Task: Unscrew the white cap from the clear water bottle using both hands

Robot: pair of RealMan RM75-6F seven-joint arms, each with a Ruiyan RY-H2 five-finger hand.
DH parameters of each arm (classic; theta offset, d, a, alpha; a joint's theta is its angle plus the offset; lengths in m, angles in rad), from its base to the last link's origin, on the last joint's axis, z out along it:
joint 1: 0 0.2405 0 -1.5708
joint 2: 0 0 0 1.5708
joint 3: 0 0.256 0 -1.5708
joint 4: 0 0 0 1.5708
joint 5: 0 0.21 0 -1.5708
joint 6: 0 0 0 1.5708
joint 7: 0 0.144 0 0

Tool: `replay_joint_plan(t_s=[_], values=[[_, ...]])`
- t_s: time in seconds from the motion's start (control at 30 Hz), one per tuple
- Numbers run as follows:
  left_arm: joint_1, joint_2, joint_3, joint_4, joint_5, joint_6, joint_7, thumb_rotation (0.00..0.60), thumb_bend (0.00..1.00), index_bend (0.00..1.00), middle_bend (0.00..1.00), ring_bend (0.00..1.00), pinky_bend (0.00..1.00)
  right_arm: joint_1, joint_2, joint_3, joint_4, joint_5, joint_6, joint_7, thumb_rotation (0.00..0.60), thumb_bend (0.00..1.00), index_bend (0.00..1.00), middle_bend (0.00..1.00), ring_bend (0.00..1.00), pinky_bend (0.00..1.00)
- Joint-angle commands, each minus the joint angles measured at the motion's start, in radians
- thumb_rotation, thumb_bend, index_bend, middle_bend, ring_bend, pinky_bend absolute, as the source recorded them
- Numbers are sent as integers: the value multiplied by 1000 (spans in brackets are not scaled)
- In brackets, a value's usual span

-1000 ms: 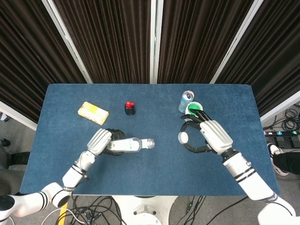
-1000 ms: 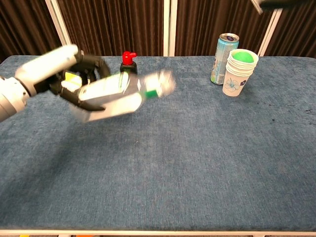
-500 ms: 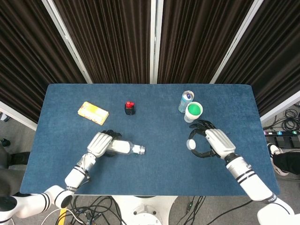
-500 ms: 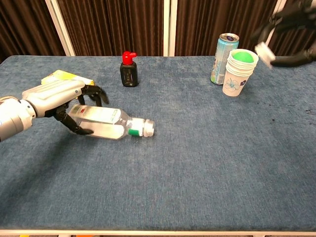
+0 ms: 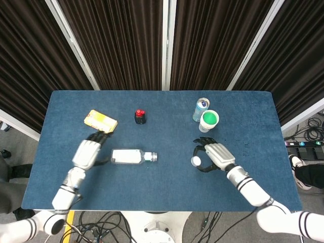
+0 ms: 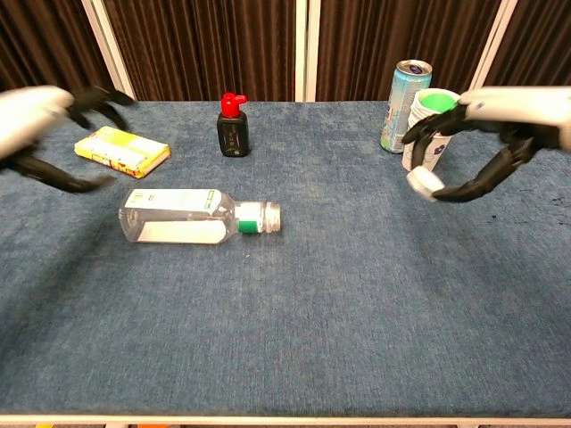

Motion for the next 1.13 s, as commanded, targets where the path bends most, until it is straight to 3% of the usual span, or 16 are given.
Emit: replay_joint_plan(t_s=[0.03,0.33,0.4,0.5,0.6,0.73,0.87,1.13], values=[[86,63,20,-42,5,89,-49,600,260,134,230,128,226,40,-110,-8,108,42,-6,-82,600,231,395,96,0,0],[183,129,31,-57,-5,165,-85,600,248,134,230,128,225,75,-264,-23,262,100,-38,-152,600,224,289,81,0,0],[191,148,25,-66,-11,166,-88,600,240,134,230,128,224,70,-260,-23,254,85,-19,-158,600,199,192,65,0,0],[207,174,15,-69,-20,176,-86,600,231,135,230,128,220,29,-206,-19,194,22,77,-149,600,164,99,54,0,0],[222,209,13,-66,-36,168,-74,600,225,134,230,128,211,-44,-108,-24,103,-55,207,-119,600,163,95,55,0,0],[250,262,26,-74,-53,155,-53,600,225,135,231,128,203,-182,25,-73,9,-190,422,-73,600,168,93,57,0,0],[287,297,33,-90,-71,170,-31,600,225,135,230,128,186,-322,93,-120,2,-274,621,-37,600,171,93,56,0,0],[358,354,50,-197,-59,238,16,600,210,142,230,128,153,-485,167,-177,16,-320,758,88,600,193,82,24,0,0]])
